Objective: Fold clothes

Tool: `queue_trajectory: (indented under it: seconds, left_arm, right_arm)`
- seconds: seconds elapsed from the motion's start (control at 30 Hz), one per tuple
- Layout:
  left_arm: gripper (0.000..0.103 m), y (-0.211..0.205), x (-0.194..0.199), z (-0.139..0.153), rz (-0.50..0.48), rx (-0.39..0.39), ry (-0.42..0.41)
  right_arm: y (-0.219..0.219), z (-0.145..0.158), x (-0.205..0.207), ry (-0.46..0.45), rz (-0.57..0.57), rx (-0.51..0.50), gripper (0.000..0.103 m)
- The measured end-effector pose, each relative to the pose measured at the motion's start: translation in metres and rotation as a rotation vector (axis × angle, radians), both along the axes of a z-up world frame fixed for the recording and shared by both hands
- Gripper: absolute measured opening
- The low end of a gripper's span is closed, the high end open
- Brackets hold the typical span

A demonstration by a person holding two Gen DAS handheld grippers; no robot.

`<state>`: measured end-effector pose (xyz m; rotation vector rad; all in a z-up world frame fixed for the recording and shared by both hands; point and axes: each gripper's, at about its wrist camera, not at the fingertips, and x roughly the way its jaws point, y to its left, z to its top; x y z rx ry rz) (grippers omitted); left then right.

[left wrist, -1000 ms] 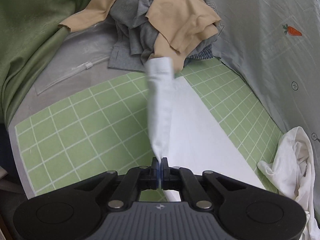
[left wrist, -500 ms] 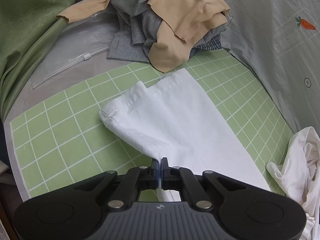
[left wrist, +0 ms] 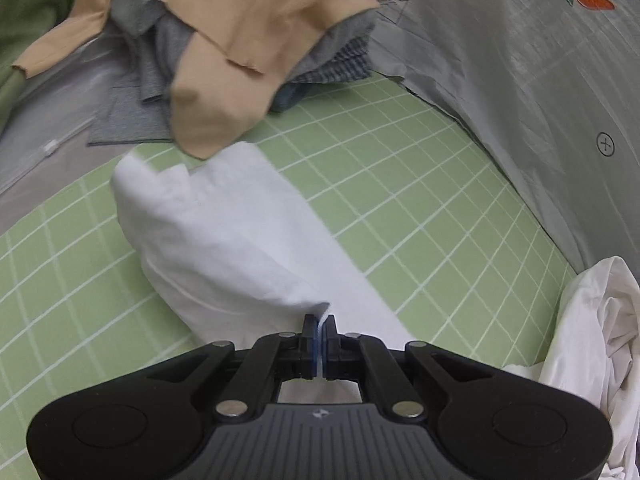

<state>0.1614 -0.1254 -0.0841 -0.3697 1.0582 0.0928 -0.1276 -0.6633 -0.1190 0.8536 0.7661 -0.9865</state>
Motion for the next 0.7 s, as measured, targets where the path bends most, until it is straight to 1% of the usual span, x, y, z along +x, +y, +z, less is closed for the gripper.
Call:
queue_trajectory:
  seconds: [0.07,0.13,0.23,0.37,0.4,0.43,0.47,0.53,0.57,0.63,0.7]
  left_arm:
    - [0.002,-0.024,0.019,-0.005,-0.041,-0.016,-0.008]
    - [0.002,-0.048,0.038,-0.012,-0.082,-0.013,-0.010]
    - [0.002,-0.074,0.066,-0.017,-0.124,-0.018,-0.040]
    - [0.002,-0.101,0.101,-0.006,-0.159,-0.036,-0.107]
    - [0.002,-0.106,0.108,0.000,-0.165,-0.035,-0.131]
    - [0.002,-0.109,0.110,0.007,-0.166,-0.039,-0.153]
    - [0.002,-0.110,0.111,0.016,-0.165,-0.050,-0.180]
    - [0.002,-0.109,0.107,0.032,-0.161,-0.046,-0.212]
    - [0.002,-0.106,0.102,0.039,-0.159,-0.027,-0.223]
    - [0.002,-0.100,0.085,0.053,-0.159,0.043,-0.245]
    - [0.002,-0.083,0.062,0.061,-0.156,0.062,-0.253]
  right_arm:
    - [-0.005,-0.001,0.021,-0.018,0.013,-0.002,0.036]
    - [-0.011,-0.002,0.044,-0.031,0.030,-0.010,0.035]
    - [-0.021,-0.004,0.078,-0.048,0.047,-0.020,0.034]
    - [-0.042,-0.003,0.116,-0.104,0.031,-0.003,0.032]
    - [-0.047,-0.002,0.124,-0.119,0.026,0.000,0.030]
    - [-0.049,0.000,0.129,-0.133,0.023,-0.001,0.026]
    - [-0.050,0.004,0.131,-0.148,0.022,-0.007,0.021]
    - [-0.046,0.015,0.125,-0.157,0.031,-0.045,0.017]
    - [-0.041,0.019,0.115,-0.151,0.033,-0.063,0.015]
    - [-0.030,0.023,0.085,-0.122,0.027,-0.087,0.013]
    - [-0.019,0.028,0.056,-0.093,0.022,-0.111,0.012]
